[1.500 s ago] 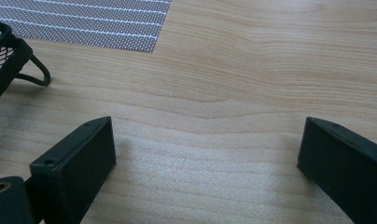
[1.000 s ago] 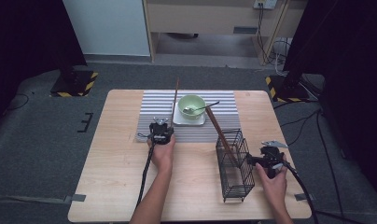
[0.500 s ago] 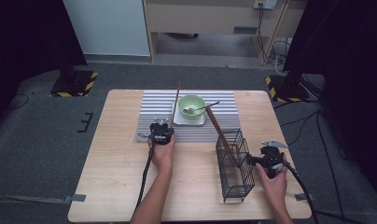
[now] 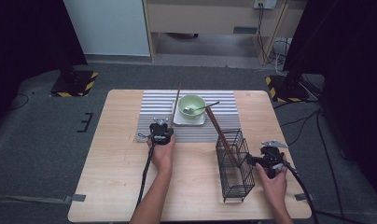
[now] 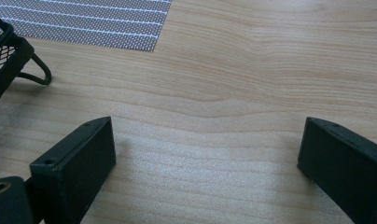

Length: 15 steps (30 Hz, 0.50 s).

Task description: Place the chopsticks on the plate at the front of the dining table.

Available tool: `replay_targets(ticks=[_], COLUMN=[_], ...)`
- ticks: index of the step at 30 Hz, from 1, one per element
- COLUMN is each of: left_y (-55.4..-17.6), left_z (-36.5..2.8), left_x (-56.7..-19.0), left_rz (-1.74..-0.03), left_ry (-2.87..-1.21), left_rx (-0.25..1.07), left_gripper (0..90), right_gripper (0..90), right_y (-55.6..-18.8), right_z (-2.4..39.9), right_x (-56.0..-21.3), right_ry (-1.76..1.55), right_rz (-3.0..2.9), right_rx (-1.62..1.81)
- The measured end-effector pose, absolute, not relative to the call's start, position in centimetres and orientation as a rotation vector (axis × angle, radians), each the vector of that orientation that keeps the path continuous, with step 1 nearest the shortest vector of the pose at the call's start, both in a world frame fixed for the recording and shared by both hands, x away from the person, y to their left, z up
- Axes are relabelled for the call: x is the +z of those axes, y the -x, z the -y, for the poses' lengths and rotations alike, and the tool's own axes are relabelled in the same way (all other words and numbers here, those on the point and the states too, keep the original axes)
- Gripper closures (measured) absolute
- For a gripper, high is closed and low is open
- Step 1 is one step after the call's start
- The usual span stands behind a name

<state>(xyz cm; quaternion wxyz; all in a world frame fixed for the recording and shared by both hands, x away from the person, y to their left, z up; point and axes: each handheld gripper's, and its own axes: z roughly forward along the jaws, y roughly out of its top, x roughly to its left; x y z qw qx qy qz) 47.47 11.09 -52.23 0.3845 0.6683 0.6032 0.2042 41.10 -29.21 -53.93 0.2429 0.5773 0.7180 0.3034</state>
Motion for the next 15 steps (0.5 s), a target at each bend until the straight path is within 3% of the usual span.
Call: replay_targets(ticks=[15], left_y=[-47.61], left_z=[-11.0], left_x=[-52.25], left_rz=[-1.542], left_ry=[-1.717], left_rx=[0.515], left_gripper=[85.5], right_gripper=[4.1], right_y=[-41.1], right_z=[29.2], right_x=[-53.92], right_ry=[-1.58], right_rz=[-1.962], right_rx=[0.829])
